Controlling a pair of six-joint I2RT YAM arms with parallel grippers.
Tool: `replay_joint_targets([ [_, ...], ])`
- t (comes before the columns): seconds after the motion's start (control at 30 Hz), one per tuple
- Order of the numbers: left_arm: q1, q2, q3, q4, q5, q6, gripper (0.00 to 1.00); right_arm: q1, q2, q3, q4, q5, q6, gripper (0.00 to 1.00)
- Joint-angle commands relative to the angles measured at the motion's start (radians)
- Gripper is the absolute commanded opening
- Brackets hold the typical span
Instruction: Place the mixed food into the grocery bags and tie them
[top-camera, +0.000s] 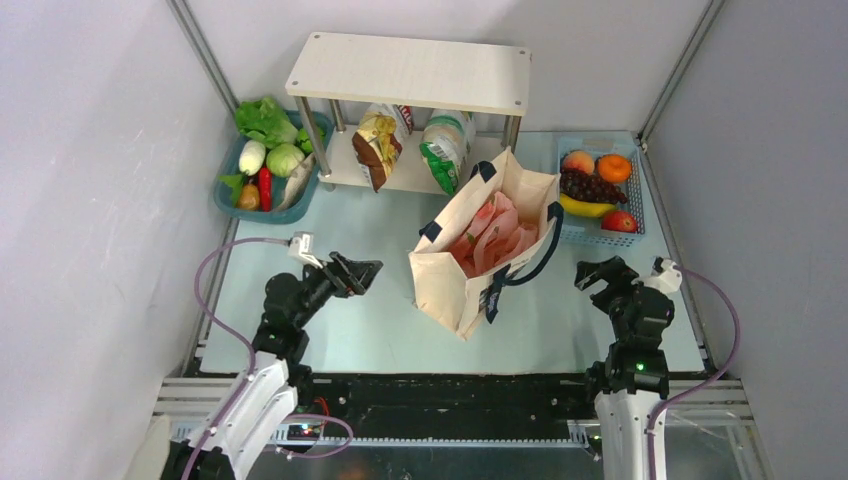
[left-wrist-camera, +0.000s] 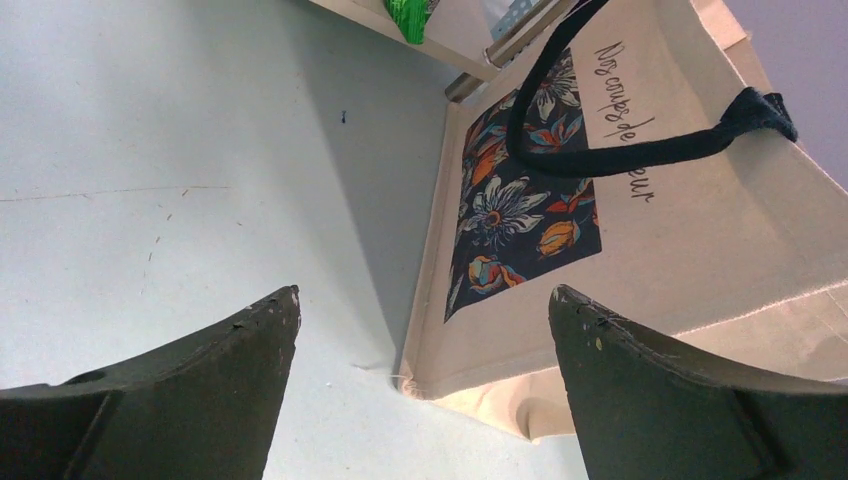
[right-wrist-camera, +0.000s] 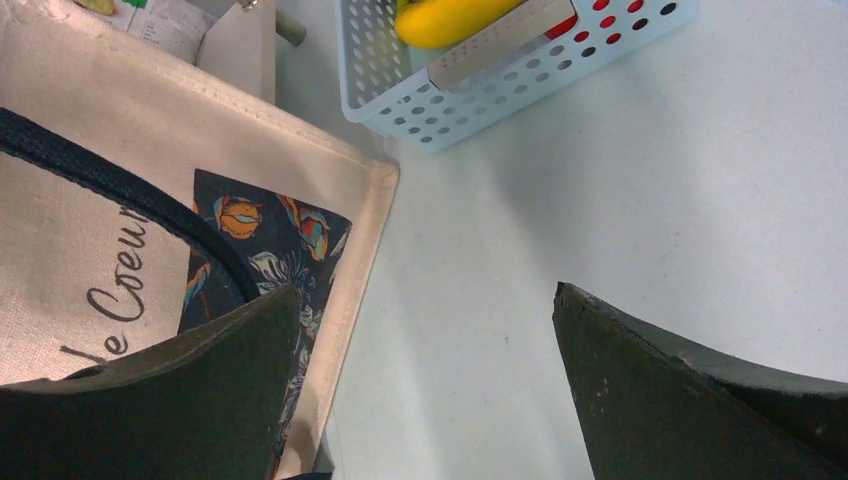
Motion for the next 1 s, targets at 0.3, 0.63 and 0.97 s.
replay_joint_targets([
  [0.3, 0.072, 0.031, -0.026, 0.005, -0.02, -0.198, 0.98, -0.023, 0.022, 0.303, -0.099, -0.133, 0.006, 1.0],
  [0.63, -0.121, 0.107, 0.283, -0.125, -0.02, -0.176, 1.0, 0.02, 0.333, 0.735, -0.28, -0.37, -0.07, 1.0],
  [0.97, -0.289, 0.408, 0.778, -0.459, -0.272, 0.093, 1.0, 0.445, 0.588, 0.849, -0.395, 0.163, 0.108, 1.0],
])
